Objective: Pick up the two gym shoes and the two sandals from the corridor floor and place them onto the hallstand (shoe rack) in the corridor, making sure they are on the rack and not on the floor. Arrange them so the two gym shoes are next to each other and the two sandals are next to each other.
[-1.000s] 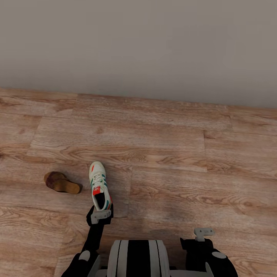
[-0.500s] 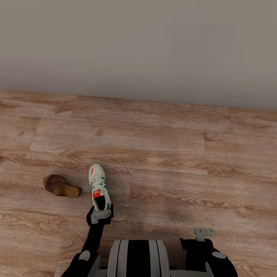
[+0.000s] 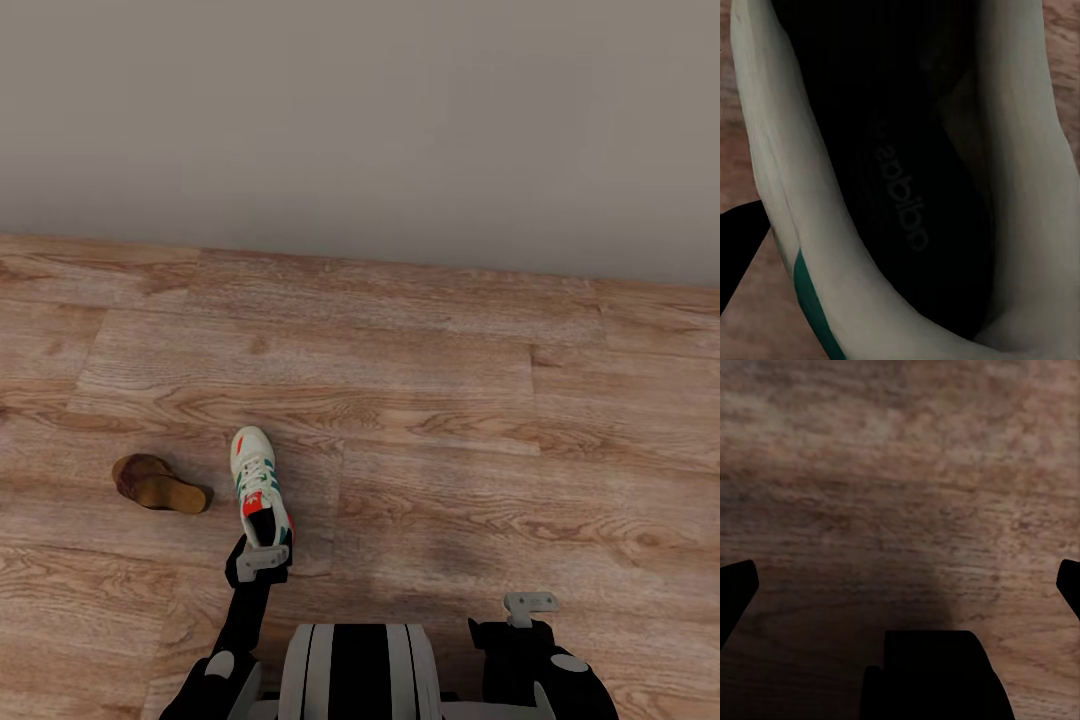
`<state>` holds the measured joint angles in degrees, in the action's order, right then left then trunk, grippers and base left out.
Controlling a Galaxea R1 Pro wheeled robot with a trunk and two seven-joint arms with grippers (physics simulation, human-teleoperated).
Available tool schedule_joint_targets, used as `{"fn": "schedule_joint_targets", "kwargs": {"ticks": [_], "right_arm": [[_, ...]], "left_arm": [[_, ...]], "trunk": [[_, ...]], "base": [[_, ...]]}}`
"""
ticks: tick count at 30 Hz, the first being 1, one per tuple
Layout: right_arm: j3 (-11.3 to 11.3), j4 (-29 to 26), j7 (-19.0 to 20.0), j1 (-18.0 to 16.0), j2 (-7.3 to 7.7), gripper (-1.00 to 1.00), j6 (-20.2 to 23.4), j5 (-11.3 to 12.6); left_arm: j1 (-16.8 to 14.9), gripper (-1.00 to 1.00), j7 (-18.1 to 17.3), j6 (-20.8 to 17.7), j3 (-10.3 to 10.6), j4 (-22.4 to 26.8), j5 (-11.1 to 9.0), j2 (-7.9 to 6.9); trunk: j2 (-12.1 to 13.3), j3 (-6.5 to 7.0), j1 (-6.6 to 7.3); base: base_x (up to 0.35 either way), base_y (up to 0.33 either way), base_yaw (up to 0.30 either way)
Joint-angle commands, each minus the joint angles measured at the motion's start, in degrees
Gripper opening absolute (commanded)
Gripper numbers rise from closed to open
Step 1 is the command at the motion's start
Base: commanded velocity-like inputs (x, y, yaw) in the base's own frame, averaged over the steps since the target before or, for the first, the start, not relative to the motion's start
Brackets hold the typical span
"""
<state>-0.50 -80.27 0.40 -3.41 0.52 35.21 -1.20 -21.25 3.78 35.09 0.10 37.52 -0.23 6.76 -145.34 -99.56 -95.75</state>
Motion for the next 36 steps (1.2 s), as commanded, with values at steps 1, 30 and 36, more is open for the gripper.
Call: {"fn": "schedule_joint_targets", "kwargs": {"ticks": [1,30,36], "right_arm": [[0.0,-0.1,0.0,0.0,0.01,1.0,0.3,-0.1],[0.5,0.0,-0.1,0.0,-0.39,1.0,0.3,-0.2],[0.1,-0.6,-0.3,0.0,-0.45,1.0,0.3,-0.2]], "left_arm": [[0.0,-1.0,0.3,0.2,0.0,-0.1,-0.1,0.01],[0.1,-1.0,0.4,-0.4,-0.2,6.3,-0.1,-0.15],[0.1,-1.0,0.3,-4.9,0.1,6.4,-0.1,-0.07]], "trunk": [[0.0,-0.02,0.01],[0.2,3.74,0.44],[0.3,5.07,0.6]], "base": [[0.0,0.0,0.0],[0.0,0.0,0.0],[0.0,0.0,0.0]]}}
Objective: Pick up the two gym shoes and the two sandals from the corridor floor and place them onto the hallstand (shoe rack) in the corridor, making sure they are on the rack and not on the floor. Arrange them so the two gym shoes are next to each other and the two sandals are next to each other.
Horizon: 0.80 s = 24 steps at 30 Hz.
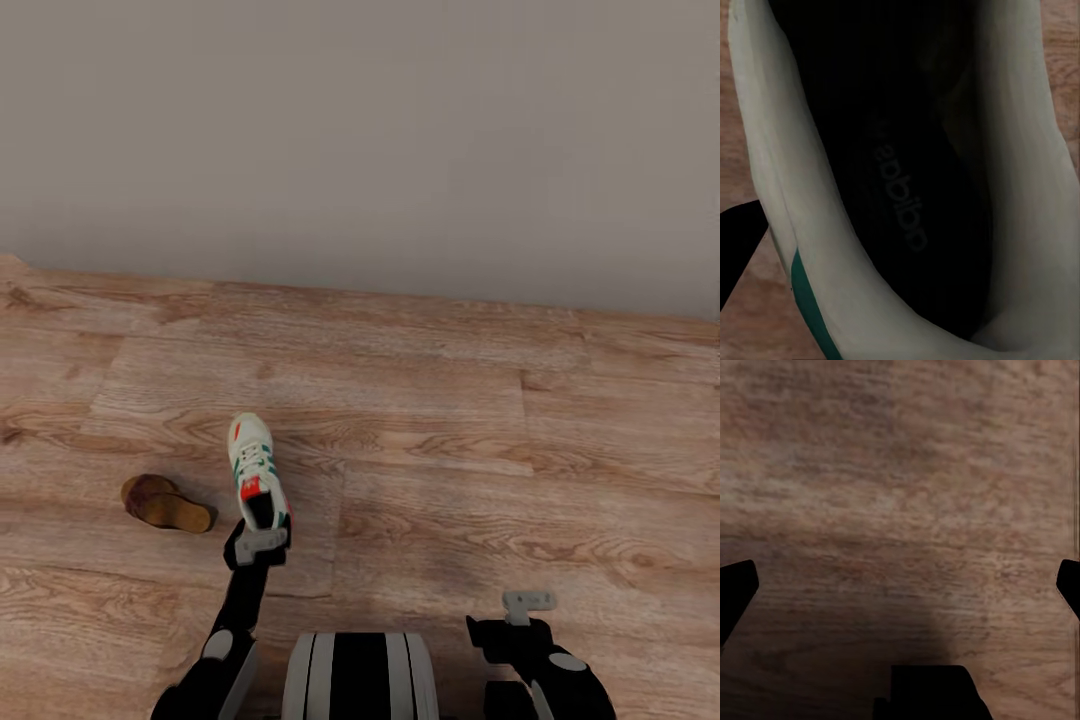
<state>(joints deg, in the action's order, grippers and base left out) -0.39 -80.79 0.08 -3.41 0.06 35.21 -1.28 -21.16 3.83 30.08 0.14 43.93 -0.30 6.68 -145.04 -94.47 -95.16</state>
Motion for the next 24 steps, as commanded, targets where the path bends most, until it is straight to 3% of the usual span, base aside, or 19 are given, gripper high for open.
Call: {"fn": "schedule_joint_targets", "kwargs": {"ticks": [1,5,10,17,19,21,24], "right_arm": [[0.0,-0.2,-0.1,0.0,-0.02,1.0,0.3,-0.1],[0.0,-0.9,-0.1,0.0,-0.05,1.0,0.3,-0.2],[-0.1,-1.3,-0.2,0.0,-0.06,1.0,0.3,-0.3],[-0.2,-1.5,-0.4,0.0,-0.06,1.0,0.3,-0.4],[-0.1,-1.6,-0.4,0.0,-0.06,1.0,0.3,-0.4],[0.0,-1.8,-0.4,0.0,-0.06,1.0,0.2,-0.5],[0.1,-1.8,-0.3,0.0,-0.06,1.0,0.2,-0.5]], "left_arm": [[0.0,-1.0,0.3,-1.7,0.1,0.0,0.0,0.07],[0.0,-1.0,0.2,-5.6,0.2,0.2,0.0,0.15],[0.0,-1.0,0.2,-6.9,0.3,0.2,0.1,0.23],[0.0,-1.0,0.3,-9.9,4.3,1.3,1.7,0.13],[0.0,-1.0,0.4,-12.3,4.9,2.9,2.0,0.02],[0.0,-1.0,0.4,-19.3,5.3,6.1,2.1,-0.35],[0.0,-1.0,0.4,-22.1,5.4,7.6,2.1,-0.43]], "trunk": [[0.0,0.2,0.03],[0.1,1.09,0.14],[0.1,2.2,0.27],[0.2,3.75,0.45],[0.2,4.19,0.5],[0.3,4.63,0.55],[0.3,5.3,0.63]], "base": [[0.0,0.0,0.0],[0.0,0.0,0.0],[0.0,0.0,0.0],[0.0,0.0,0.0],[0.0,0.0,0.0],[0.0,0.0,0.0],[0.0,0.0,0.0]]}}
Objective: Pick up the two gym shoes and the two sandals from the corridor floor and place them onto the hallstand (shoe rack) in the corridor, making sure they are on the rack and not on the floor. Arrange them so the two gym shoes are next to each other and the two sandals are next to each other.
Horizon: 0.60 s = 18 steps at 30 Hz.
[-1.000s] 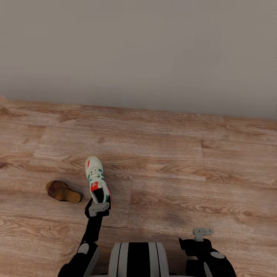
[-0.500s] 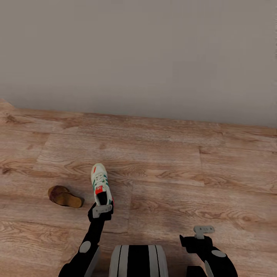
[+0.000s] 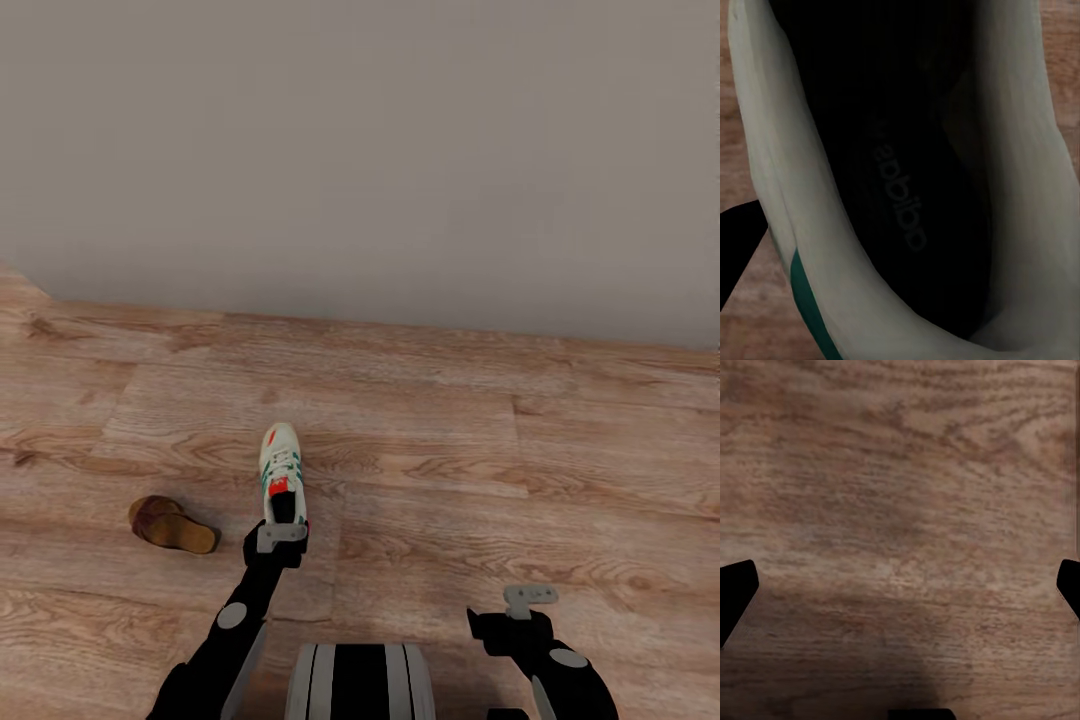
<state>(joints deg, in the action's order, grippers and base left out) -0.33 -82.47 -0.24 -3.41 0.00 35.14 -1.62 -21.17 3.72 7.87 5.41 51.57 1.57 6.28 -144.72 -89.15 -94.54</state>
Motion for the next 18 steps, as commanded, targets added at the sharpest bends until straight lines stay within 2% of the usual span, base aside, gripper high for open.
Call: {"fn": "schedule_joint_targets", "kwargs": {"ticks": [1,3,6,7,11,13,17,18], "right_arm": [[0.0,-0.1,0.0,0.0,0.0,1.0,0.3,-0.2],[0.0,-0.1,0.0,0.0,-0.03,1.0,0.3,-0.2],[0.0,-0.1,0.0,0.0,-0.05,1.0,0.2,-0.1],[-0.1,0.0,0.0,0.0,-0.02,1.0,0.2,0.1],[-0.1,-0.1,0.1,0.0,0.0,1.0,0.2,0.1],[-0.1,-0.1,0.1,0.0,0.0,1.0,0.2,0.1],[-0.1,-0.1,0.1,0.0,0.0,1.0,0.2,0.2],[-0.1,-0.1,0.1,0.0,0.0,1.0,0.2,0.2]], "left_arm": [[0.0,-1.0,0.5,-1.1,0.2,1.3,0.2,-0.03],[0.0,-1.0,0.4,-2.5,0.2,2.8,0.1,-0.03],[0.0,-1.0,0.4,-9.2,0.3,10.0,0.0,0.02],[0.0,-1.0,0.4,-13.4,0.4,14.8,0.0,0.04],[0.0,-1.0,0.4,-19.4,0.8,17.3,0.3,0.06],[0.0,-1.0,0.4,-21.1,1.2,17.6,0.3,0.07],[0.0,-1.0,0.5,-24.0,4.4,17.9,0.7,0.07],[0.0,-1.0,0.5,-24.5,5.8,18.0,1.0,0.06]], "trunk": [[0.0,0.2,0.03],[0.0,0.64,0.08],[0.1,1.35,0.16],[0.1,1.65,0.19],[0.1,2.87,0.29],[0.2,3.5,0.34],[0.2,4.76,0.44],[0.2,5.07,0.47]], "base": [[0.0,0.0,0.0],[0.0,0.0,0.0],[0.0,0.0,0.0],[0.0,0.0,0.0],[0.0,0.0,0.0],[0.0,0.0,0.0],[0.0,0.0,0.0],[0.0,0.0,0.0]]}}
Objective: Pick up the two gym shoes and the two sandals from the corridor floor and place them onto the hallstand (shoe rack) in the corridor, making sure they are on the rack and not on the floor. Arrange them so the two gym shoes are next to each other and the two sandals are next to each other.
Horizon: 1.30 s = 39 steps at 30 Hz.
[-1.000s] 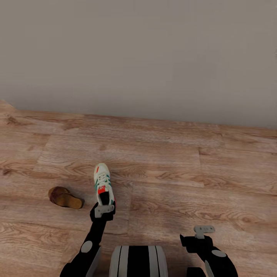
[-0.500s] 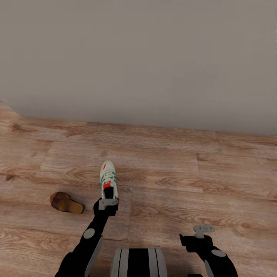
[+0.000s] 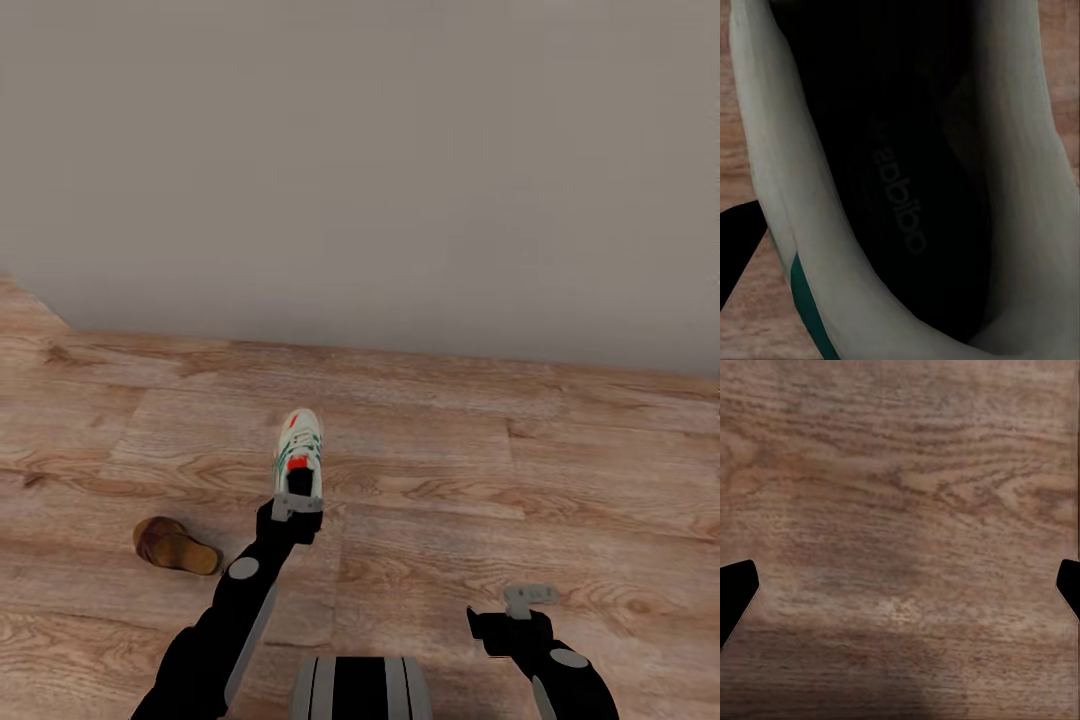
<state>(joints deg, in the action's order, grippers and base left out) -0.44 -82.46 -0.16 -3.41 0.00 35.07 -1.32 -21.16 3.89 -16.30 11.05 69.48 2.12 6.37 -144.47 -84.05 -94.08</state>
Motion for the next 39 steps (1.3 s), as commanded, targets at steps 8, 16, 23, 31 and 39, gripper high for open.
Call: {"fn": "schedule_joint_targets", "kwargs": {"ticks": [8,16,23,31,39], "right_arm": [[0.1,0.0,0.0,0.0,0.0,1.0,0.3,-0.1],[0.1,0.0,0.0,0.0,0.0,1.0,0.3,-0.1],[0.0,-0.1,0.0,0.0,0.0,1.0,0.3,-0.2],[0.0,-0.1,0.0,0.0,0.0,1.0,0.3,-0.1],[0.0,-0.1,0.0,0.0,0.0,1.0,0.3,-0.1]], "left_arm": [[0.0,-1.0,0.6,-2.2,2.6,2.5,0.7,0.84],[0.0,-1.0,1.2,-5.1,3.2,6.7,0.8,1.45],[0.3,-1.0,1.1,-4.2,1.8,8.7,-2.1,1.24],[0.4,-1.0,1.3,-1.6,1.2,8.0,-5.6,-0.34],[0.5,-1.0,1.3,-1.6,1.2,7.9,-5.9,-0.41]], "trunk": [[0.1,2.5,0.21],[0.2,5.02,0.42],[0.3,7.23,0.6],[0.4,9.75,0.81],[0.5,12.28,1.01]], "base": [[0.0,0.0,0.0],[0.0,0.0,0.0],[0.0,0.0,0.0],[0.0,0.0,0.0],[0.0,0.0,0.0]]}}
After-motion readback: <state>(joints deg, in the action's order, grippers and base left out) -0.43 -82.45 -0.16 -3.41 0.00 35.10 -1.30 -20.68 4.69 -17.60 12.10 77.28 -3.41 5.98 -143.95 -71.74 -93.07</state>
